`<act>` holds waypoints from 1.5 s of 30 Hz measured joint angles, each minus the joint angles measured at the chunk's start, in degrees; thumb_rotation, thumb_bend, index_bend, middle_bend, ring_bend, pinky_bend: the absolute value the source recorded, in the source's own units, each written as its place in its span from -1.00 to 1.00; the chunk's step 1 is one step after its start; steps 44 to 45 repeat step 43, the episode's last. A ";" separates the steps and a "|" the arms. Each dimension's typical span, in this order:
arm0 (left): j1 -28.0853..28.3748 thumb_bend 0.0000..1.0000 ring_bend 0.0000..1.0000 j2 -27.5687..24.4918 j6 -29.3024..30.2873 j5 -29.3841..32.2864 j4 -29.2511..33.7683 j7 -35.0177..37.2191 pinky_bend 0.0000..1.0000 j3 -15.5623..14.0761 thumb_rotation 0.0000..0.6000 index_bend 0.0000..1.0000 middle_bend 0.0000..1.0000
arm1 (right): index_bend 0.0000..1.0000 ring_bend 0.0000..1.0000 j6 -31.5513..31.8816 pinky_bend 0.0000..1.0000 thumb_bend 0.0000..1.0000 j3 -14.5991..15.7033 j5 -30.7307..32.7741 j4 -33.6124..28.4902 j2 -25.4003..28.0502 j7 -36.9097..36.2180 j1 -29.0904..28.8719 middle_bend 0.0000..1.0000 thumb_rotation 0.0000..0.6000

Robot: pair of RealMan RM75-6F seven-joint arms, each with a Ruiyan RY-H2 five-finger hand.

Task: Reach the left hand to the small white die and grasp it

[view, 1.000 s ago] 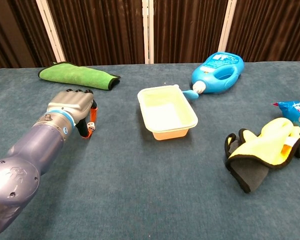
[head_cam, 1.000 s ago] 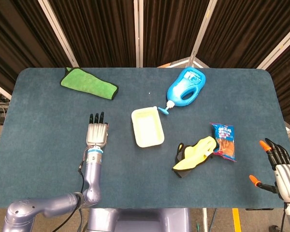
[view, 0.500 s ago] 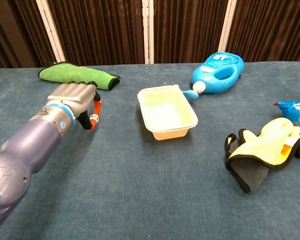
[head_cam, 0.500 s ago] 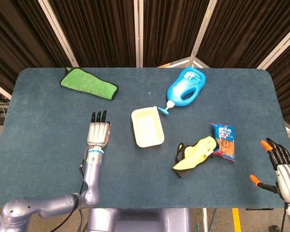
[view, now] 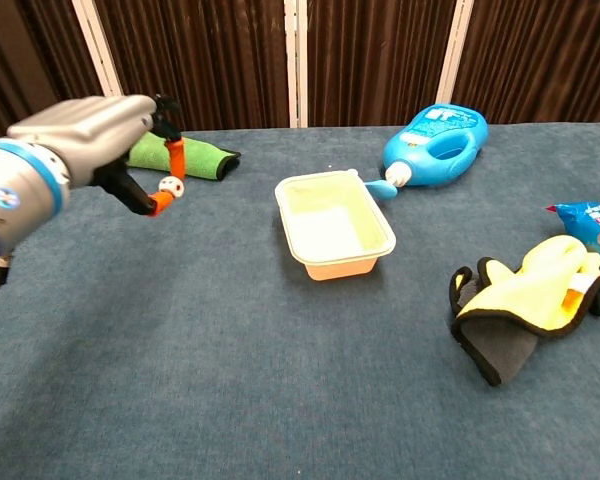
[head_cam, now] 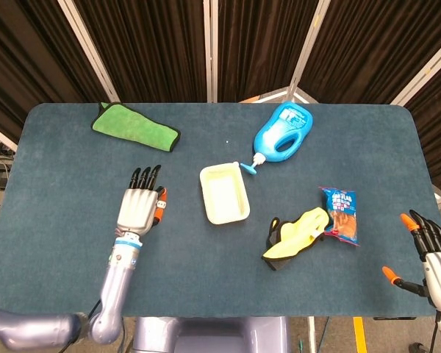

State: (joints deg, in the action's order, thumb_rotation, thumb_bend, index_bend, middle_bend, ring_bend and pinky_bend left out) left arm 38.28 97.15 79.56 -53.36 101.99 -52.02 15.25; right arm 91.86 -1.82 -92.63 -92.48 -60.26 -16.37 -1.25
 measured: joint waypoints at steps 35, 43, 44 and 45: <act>-13.62 -0.59 -1.00 -14.65 9.71 -16.81 7.11 11.09 -1.00 -15.08 1.00 -0.89 -1.00 | -0.88 -1.00 0.17 -1.00 -0.80 0.28 -0.19 -0.05 -0.76 3.45 0.60 -1.00 1.00; -21.99 -0.61 -1.00 -17.28 16.97 -24.63 2.09 18.24 -1.00 -21.88 1.00 -1.00 -1.00 | -0.89 -1.00 -0.34 -1.00 -0.80 0.27 -0.05 -0.11 -1.42 5.15 0.42 -1.00 1.00; -21.99 -0.61 -1.00 -17.28 16.97 -24.63 2.09 18.24 -1.00 -21.88 1.00 -1.00 -1.00 | -0.89 -1.00 -0.34 -1.00 -0.80 0.27 -0.05 -0.11 -1.42 5.15 0.42 -1.00 1.00; -21.99 -0.61 -1.00 -17.28 16.97 -24.63 2.09 18.24 -1.00 -21.88 1.00 -1.00 -1.00 | -0.89 -1.00 -0.34 -1.00 -0.80 0.27 -0.05 -0.11 -1.42 5.15 0.42 -1.00 1.00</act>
